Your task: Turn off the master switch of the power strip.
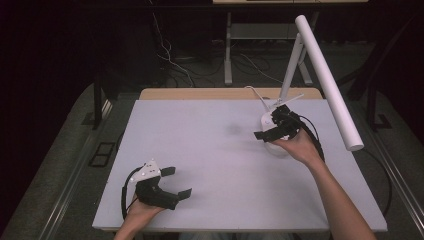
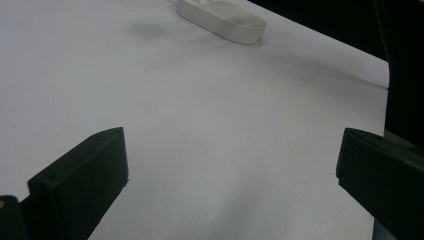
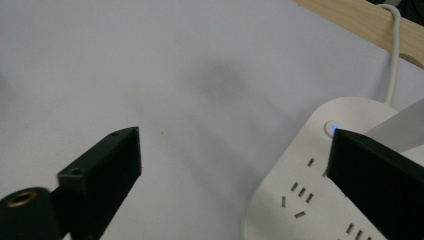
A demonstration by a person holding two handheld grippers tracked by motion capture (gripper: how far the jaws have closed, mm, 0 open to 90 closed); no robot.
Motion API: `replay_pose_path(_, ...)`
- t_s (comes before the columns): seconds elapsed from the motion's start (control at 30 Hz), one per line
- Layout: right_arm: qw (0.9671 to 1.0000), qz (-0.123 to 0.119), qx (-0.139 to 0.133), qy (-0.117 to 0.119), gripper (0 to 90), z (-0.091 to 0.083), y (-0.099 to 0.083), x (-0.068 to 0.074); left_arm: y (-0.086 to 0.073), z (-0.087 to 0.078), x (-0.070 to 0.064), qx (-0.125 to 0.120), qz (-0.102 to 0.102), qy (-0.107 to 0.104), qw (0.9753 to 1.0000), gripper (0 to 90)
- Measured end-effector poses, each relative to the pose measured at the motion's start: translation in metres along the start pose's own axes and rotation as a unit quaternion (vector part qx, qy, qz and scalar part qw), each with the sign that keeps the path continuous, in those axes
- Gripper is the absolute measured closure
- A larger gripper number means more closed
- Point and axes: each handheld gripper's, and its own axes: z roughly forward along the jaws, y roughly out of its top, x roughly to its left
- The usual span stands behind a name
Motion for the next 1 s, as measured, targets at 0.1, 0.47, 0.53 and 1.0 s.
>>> replay_pose_path(0.1, 1.0, -0.006, -0.002, -0.002, 13.7, 0.0, 0.002, -0.003, 0.0, 0.0, 0.0, 0.001, 0.0, -0.001, 1.0, 0.0)
replay_pose_path(0.47, 0.9994, -0.024, 0.001, -0.027, 32.9, 0.005, 0.015, -0.009, 0.0, 0.0, 0.001, 0.002, 0.001, 0.0, 1.0, 0.0)
replay_pose_path(0.53, 0.9991, -0.028, 0.005, -0.032, 36.5, 0.008, 0.017, -0.008, 0.0, -0.001, 0.002, 0.001, 0.001, 0.001, 1.0, 0.0)
replay_pose_path(1.0, 0.997, -0.034, 0.019, -0.067, 69.4, 0.027, 0.033, -0.007, 0.0, -0.002, 0.003, 0.0, 0.0, 0.001, 1.0, 0.0)
